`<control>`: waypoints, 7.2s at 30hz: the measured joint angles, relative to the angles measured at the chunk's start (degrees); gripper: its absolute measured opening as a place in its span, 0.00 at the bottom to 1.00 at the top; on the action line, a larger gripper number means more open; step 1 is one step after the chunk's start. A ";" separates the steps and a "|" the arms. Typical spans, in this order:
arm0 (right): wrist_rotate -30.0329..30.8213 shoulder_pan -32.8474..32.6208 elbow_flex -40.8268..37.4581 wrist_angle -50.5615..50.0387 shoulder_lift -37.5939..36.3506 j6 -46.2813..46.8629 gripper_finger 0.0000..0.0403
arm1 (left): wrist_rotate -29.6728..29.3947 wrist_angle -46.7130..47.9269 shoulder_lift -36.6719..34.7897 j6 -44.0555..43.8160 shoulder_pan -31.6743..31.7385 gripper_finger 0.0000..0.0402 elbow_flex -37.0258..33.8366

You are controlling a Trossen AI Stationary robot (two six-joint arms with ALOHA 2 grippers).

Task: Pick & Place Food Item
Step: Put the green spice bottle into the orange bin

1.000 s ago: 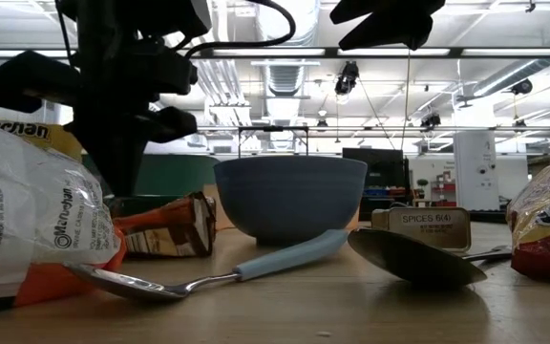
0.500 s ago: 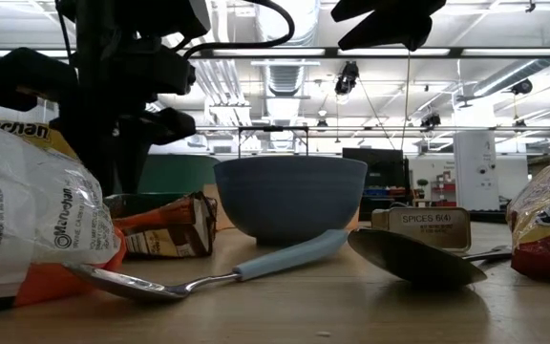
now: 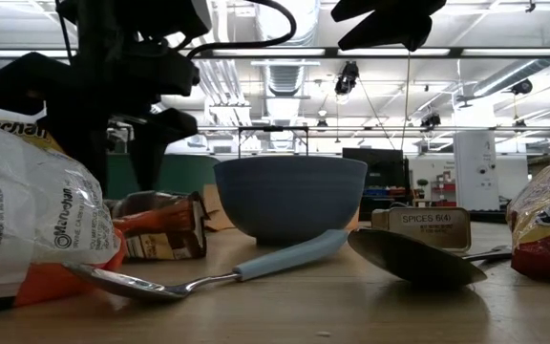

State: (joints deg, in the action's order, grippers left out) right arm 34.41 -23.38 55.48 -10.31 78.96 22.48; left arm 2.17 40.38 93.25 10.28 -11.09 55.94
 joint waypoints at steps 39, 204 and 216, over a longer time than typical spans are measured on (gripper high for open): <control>-0.17 0.02 0.00 0.07 0.00 -0.02 0.73 | -6.73 2.73 0.33 6.38 -2.21 0.69 1.79; 3.08 -3.67 23.87 -0.24 20.81 -1.97 0.73 | -12.87 5.48 -14.03 -13.11 -7.84 0.42 13.14; 0.39 -3.78 23.91 -0.21 20.29 -4.75 0.73 | -12.46 5.26 -14.03 -13.12 -7.96 0.42 13.14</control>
State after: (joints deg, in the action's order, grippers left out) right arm 34.81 -27.16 79.39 -10.52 99.25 17.73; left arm -10.28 45.64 79.22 -2.85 -19.05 69.08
